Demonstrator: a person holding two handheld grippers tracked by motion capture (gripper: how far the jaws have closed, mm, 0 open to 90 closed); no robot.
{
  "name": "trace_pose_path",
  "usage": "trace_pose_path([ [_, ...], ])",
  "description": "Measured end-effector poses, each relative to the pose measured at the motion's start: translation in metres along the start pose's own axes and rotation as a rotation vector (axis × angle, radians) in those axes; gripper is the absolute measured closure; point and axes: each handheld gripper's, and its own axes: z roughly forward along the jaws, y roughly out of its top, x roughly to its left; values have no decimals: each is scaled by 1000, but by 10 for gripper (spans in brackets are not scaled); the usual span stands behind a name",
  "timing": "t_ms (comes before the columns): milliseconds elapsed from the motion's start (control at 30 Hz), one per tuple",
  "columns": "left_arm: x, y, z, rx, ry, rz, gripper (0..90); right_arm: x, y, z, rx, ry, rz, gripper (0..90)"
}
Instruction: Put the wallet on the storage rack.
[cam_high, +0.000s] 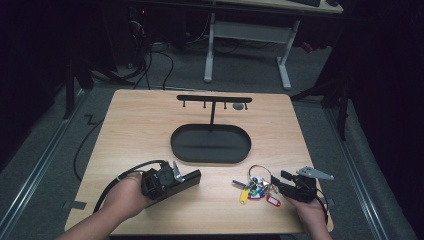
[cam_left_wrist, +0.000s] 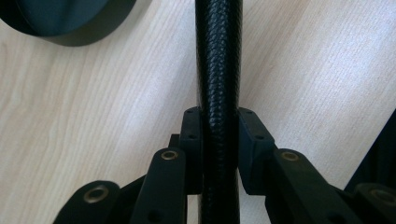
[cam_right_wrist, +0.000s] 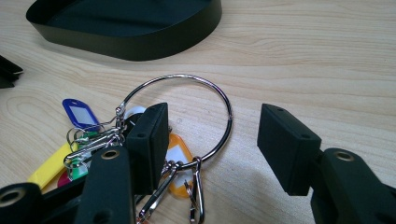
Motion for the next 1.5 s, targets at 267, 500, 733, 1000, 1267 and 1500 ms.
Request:
trace_pose_path([
  [267,-2,1,-9,-43,55,55,743,1,0,0,3,-2,2,440],
  [500,-4,12,-20,-113,125,144,743,-1,-2,-4,1,-10,12,440],
  [733,-3,29,-25,-124,225,226,744,-2,-5,-8,-2,-17,17,440],
  [1000,-2,50,-13,-177,368,364,744,-5,-7,-13,-13,-24,23,441],
  [1267,5,76,7,-175,454,444,743,-6,-7,-14,-18,-21,27,440],
  [1500,10,92,25,-190,522,478,743,-6,-7,-13,-19,-14,32,440],
])
